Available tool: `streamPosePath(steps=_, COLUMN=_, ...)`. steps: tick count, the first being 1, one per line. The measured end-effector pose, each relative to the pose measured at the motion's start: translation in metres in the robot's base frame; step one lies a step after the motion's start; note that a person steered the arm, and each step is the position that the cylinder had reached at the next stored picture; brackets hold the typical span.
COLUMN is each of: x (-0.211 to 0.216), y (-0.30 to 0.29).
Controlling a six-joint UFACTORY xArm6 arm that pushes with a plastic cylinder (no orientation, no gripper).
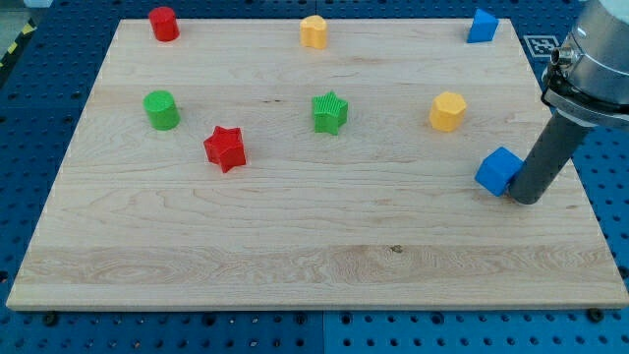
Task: Push the blue cube to the center right
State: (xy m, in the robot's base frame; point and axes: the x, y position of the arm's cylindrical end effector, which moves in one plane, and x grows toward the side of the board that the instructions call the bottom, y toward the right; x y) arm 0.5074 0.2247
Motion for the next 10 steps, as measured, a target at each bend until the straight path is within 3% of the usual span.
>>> streamPosePath(steps=3, x=0.0, y=-0.039)
streamPosePath(steps=5, x=-0.037, y=-0.031)
streamPosePath(steps=10, x=-0.082, y=-0.055)
